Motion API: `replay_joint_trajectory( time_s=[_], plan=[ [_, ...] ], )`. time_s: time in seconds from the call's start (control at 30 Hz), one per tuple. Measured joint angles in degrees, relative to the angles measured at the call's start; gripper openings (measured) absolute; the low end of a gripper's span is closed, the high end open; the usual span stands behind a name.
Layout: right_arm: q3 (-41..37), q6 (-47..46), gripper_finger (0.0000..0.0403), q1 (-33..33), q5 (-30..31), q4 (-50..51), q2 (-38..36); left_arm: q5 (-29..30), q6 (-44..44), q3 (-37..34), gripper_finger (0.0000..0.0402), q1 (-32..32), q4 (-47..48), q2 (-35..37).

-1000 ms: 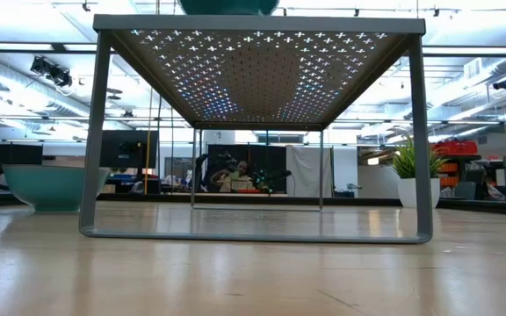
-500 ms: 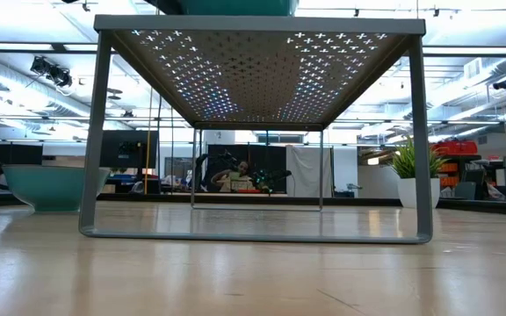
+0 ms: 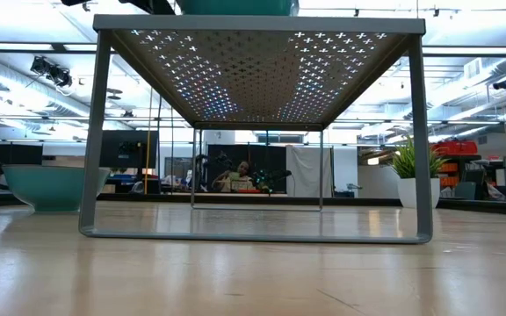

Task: Pick & Place Mini bowls
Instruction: Put the top green bowl on the shelf, then put the top green bowl on top of the green bowl on the shelf

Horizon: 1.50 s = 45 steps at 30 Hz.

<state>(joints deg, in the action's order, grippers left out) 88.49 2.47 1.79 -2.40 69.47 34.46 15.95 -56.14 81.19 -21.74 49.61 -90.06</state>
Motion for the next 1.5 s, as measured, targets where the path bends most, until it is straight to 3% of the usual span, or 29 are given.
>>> replay_joint_trajectory(
  time_s=[0.43,0.93,1.5],
  plan=[
    [0.0,0.0,0.0029,0.0,0.0,0.0,0.0,-0.6,1.2,0.0,0.0087,0.0,-0.4,0.0],
    [0.0,0.0,0.0029,0.0,0.0,0.0,0.0,3.8,1.5,-0.1,0.0192,0.0,-0.9,0.2],
    [0.0,0.0,0.0029,0.0,0.0,0.0,0.0,6.6,3.4,-0.1,0.0182,-1.4,0.8,9.4]
  ],
)
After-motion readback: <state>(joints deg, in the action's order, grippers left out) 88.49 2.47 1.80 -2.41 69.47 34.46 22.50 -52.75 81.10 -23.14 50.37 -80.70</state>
